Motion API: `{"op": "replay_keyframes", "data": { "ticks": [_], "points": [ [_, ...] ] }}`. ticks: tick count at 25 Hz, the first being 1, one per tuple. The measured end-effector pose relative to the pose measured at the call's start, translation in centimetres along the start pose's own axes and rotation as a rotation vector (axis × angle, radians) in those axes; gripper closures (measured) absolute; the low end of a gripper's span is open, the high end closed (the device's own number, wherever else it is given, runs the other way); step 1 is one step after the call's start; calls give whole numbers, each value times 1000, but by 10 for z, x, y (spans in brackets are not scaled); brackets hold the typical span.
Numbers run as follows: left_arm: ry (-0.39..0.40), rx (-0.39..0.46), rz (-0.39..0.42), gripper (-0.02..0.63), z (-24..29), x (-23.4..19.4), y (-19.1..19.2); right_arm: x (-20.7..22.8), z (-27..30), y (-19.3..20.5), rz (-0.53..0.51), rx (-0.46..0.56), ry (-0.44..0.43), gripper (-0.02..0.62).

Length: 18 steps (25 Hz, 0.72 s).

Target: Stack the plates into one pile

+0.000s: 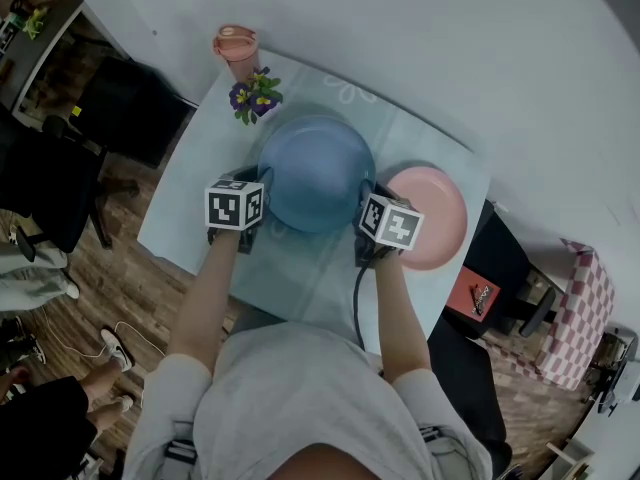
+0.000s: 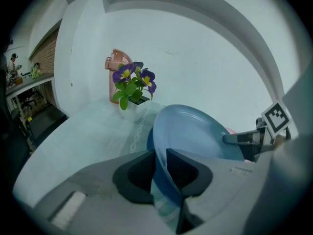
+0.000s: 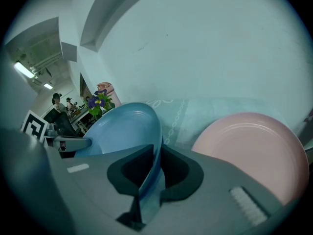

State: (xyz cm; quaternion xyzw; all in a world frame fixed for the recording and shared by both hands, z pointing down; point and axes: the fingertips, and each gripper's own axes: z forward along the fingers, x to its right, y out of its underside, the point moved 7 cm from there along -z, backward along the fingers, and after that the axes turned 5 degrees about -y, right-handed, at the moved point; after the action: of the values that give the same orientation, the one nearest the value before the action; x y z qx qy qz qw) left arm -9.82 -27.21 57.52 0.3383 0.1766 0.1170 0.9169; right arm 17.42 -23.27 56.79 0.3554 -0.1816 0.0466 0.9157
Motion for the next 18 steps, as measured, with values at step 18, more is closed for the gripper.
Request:
{"op": "replay_keyframes", "data": {
  "ticks": [18],
  "points": [
    [-13, 44, 47, 397, -5, 5, 1, -8, -2, 0, -79, 15, 53, 485]
  ]
}}
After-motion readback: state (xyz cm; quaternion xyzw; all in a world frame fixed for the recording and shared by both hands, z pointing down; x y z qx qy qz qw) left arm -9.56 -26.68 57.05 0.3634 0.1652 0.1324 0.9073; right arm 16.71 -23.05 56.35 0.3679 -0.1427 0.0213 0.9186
